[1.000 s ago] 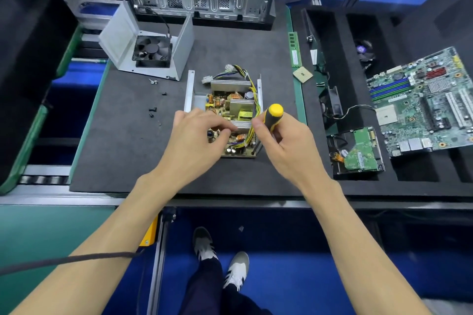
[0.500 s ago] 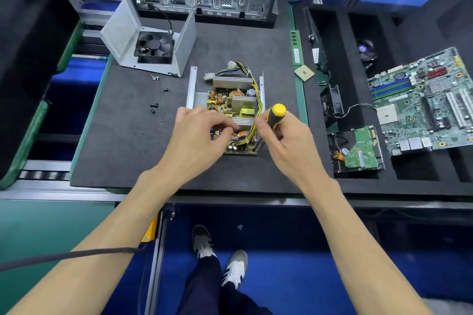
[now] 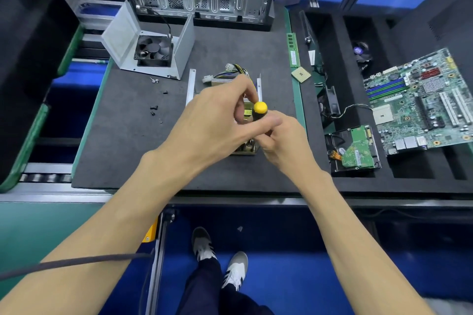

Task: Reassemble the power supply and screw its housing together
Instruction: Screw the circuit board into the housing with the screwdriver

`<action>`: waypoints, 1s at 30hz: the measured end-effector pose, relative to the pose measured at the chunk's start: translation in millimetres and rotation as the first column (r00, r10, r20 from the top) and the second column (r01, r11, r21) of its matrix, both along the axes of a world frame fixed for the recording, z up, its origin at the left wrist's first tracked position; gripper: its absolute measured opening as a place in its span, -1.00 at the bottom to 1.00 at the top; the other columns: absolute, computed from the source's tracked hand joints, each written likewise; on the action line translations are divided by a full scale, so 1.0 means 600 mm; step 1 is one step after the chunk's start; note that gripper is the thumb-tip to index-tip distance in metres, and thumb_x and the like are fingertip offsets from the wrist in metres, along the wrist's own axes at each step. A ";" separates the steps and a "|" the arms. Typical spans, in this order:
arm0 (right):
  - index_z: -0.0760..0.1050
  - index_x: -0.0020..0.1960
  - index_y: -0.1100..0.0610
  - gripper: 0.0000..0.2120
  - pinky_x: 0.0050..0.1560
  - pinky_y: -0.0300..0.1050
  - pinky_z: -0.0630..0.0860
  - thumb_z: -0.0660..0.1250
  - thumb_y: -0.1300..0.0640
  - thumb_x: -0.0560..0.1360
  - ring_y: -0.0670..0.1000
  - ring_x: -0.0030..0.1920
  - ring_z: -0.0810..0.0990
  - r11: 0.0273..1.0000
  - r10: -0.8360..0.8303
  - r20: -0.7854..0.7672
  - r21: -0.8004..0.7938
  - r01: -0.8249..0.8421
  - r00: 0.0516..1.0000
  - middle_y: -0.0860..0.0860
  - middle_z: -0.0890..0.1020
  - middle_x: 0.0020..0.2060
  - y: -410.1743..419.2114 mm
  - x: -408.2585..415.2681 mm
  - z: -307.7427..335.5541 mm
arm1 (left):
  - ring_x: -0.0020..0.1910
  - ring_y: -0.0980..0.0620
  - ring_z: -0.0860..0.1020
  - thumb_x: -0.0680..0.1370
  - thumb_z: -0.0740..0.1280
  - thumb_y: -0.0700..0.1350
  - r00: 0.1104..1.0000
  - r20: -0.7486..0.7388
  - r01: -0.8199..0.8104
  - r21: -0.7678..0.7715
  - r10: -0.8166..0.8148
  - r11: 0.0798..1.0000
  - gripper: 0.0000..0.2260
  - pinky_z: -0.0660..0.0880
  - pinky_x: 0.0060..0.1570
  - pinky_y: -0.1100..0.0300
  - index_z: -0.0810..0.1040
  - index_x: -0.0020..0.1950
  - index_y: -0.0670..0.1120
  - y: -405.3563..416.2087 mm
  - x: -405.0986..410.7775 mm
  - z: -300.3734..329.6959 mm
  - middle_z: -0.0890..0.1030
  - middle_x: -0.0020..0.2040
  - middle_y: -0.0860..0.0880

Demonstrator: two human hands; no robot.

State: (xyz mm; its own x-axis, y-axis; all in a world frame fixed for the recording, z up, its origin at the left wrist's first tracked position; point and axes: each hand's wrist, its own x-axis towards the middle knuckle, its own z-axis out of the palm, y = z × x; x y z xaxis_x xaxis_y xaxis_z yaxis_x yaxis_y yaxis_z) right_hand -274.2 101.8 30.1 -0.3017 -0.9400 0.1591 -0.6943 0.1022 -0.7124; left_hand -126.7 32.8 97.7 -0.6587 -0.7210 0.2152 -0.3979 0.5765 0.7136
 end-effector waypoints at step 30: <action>0.39 -0.03 0.08 -0.75 -0.30 -0.06 0.39 0.43 0.01 0.52 -0.04 -0.42 0.36 0.992 0.068 0.256 -0.118 -0.039 0.964 -0.14 0.47 -0.47 0.015 0.008 0.003 | -0.14 -0.12 0.54 0.58 0.37 0.04 0.885 0.465 0.092 -0.193 0.009 0.977 -0.85 0.39 -0.20 0.08 0.52 -0.09 -0.01 -0.015 -0.032 0.059 0.52 -0.19 0.01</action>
State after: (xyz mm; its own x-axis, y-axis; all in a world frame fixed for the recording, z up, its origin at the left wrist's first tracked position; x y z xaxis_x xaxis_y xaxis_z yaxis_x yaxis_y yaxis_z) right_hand -269.2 110.6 31.8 -0.2962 -0.9368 0.1860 -0.4869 -0.0194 -0.8732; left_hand -145.9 23.6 132.9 -0.7473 -0.6642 0.0190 -0.6247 0.7121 0.3203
